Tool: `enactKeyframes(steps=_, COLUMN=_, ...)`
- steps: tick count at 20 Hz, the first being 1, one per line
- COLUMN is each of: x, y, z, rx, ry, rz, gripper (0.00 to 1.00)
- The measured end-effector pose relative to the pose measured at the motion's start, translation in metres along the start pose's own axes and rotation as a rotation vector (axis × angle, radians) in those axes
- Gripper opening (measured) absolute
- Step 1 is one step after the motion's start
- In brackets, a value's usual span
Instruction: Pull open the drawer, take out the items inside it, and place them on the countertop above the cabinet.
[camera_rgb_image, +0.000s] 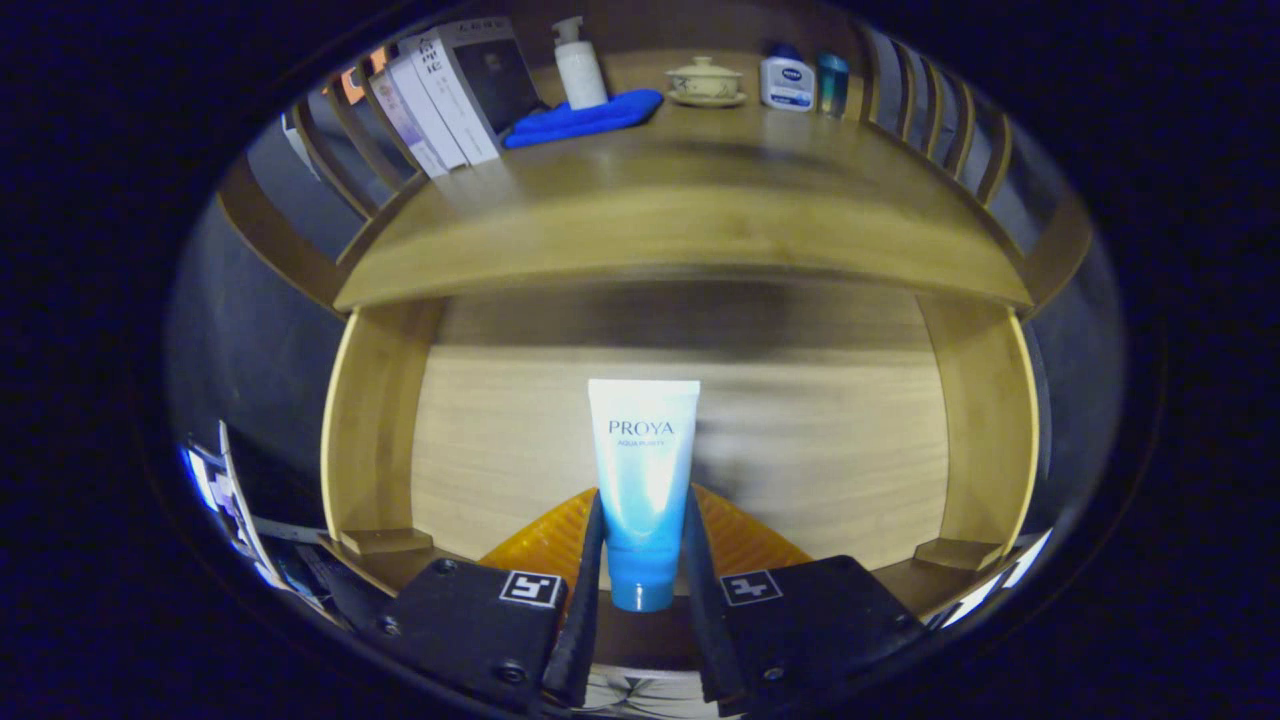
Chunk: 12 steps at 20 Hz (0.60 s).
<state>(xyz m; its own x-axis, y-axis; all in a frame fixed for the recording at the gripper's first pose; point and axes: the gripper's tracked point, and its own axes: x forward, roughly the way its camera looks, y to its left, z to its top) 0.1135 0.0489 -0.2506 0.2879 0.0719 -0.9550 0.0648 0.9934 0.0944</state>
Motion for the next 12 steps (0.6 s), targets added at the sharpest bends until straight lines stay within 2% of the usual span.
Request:
enactKeyframes(steps=6, x=-0.035, y=0.002, z=0.039, rx=-0.021, ry=-0.098, rz=0.014, gripper=0.44)
enactKeyframes(steps=9, x=-0.041, y=-0.001, z=0.064, rx=-0.032, ry=-0.140, rz=-0.015, gripper=0.44)
enactKeyframes(steps=12, x=-0.043, y=0.003, z=0.091, rx=-0.032, ry=-0.175, rz=-0.011, gripper=0.44)
